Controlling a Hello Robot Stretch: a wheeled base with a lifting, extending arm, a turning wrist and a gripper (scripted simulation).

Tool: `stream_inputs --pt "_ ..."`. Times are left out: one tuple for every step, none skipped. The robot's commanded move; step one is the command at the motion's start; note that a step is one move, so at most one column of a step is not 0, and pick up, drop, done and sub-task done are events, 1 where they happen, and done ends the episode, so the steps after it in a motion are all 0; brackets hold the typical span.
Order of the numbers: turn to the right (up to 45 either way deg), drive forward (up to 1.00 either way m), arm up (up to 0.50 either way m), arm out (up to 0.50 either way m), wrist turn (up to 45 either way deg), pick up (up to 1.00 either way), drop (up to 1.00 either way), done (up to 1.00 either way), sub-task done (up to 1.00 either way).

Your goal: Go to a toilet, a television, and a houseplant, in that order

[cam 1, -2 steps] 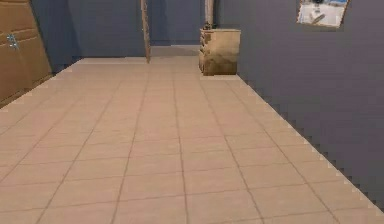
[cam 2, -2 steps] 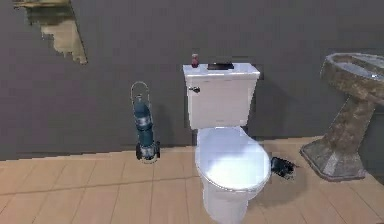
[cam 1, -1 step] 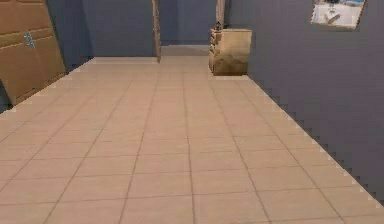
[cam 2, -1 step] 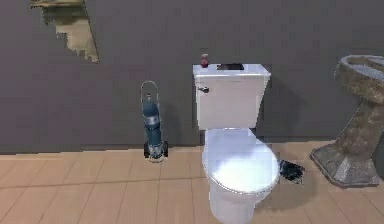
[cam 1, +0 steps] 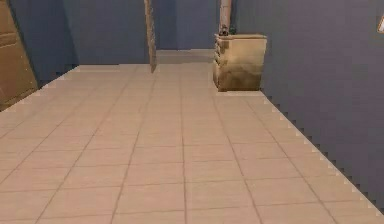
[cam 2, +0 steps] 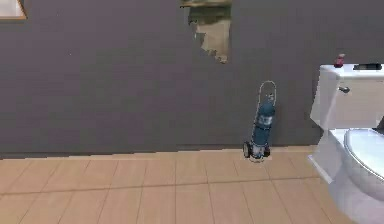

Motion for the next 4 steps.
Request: stream_inputs --pt "0.0 1.0 0.0 0.0 0.0 0.0 0.0 0.0 0.0" --pt "0.0 1.0 0.0 0.0 0.0 0.0 0.0 0.0 0.0" --pt "0.0 1.0 0.0 0.0 0.0 0.0 0.0 0.0 0.0" --pt "0.0 1.0 0.0 0.0 0.0 0.0 0.0 0.0 0.0"
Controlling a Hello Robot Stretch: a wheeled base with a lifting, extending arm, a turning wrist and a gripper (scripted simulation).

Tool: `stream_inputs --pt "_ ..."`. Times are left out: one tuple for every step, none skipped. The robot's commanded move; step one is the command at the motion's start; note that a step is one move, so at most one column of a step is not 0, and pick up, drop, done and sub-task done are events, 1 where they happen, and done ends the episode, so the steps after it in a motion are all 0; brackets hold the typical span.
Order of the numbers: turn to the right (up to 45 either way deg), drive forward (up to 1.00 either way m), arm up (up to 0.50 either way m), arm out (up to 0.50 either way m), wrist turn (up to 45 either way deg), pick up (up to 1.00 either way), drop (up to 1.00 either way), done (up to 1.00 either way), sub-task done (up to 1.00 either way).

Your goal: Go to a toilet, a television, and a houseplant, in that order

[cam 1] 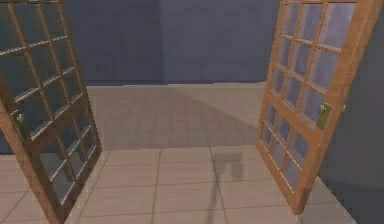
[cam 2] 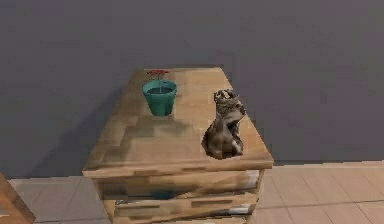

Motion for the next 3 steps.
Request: stream_inputs --pt "-3.0 0.0 0.0 0.0 0.0 0.0 0.0 0.0 0.0" --pt "0.0 0.7 0.0 0.0 0.0 0.0 0.0 0.0 0.0" --pt "3.0 0.0 0.0 0.0 0.0 0.0 0.0 0.0 0.0"
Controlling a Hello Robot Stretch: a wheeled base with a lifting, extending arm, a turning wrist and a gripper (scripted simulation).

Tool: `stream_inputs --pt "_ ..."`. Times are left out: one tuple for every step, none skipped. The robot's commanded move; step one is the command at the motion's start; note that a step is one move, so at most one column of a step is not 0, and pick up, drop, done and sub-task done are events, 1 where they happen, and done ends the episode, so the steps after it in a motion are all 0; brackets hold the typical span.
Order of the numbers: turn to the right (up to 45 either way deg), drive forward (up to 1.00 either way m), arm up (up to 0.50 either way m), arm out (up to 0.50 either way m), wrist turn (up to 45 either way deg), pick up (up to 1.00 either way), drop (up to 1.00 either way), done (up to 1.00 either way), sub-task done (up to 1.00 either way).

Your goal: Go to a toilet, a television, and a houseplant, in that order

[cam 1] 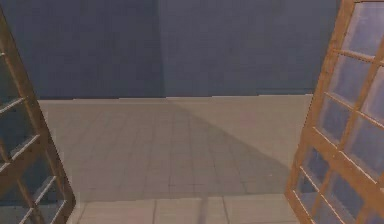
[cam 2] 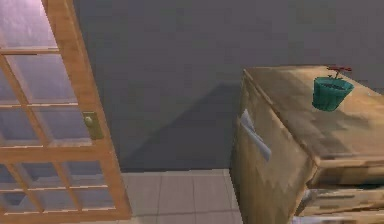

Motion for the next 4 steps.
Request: stream_inputs --pt "0.0 1.0 0.0 0.0 0.0 0.0 0.0 0.0 0.0" --pt "6.0 0.0 0.0 0.0 0.0 0.0 0.0 0.0 0.0" --pt "0.0 0.5 0.0 0.0 0.0 0.0 0.0 0.0 0.0" --pt "42.0 0.0 0.0 0.0 0.0 0.0 0.0 0.0 0.0"
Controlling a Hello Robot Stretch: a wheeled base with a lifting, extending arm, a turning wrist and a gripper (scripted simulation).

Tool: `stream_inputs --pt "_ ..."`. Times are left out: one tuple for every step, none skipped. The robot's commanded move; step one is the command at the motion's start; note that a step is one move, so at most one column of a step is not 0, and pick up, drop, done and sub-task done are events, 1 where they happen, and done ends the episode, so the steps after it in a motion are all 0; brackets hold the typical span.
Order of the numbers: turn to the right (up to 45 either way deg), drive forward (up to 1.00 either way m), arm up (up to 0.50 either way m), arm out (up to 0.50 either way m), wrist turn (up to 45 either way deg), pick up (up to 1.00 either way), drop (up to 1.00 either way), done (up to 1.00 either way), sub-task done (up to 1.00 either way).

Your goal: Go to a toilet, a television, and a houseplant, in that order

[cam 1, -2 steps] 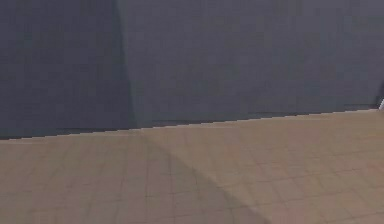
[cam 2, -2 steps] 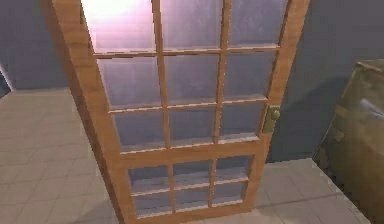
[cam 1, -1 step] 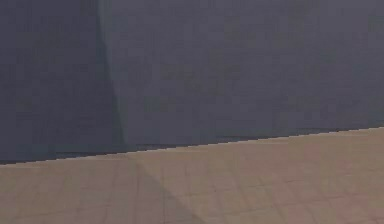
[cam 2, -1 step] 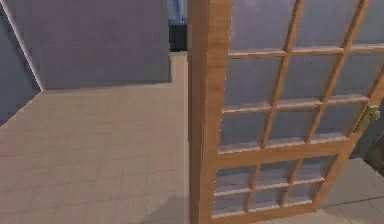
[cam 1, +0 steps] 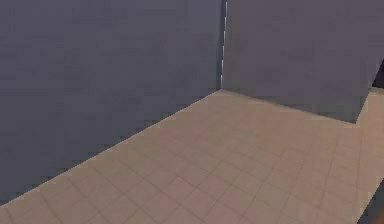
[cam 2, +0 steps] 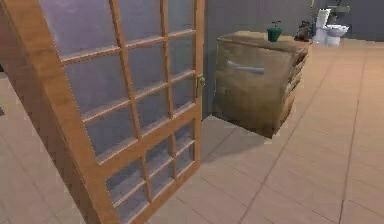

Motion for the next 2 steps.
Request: stream_inputs --pt "0.0 0.75 0.0 0.0 0.0 0.0 0.0 0.0 0.0" --pt "45.0 0.0 0.0 0.0 0.0 0.0 0.0 0.0 0.0"
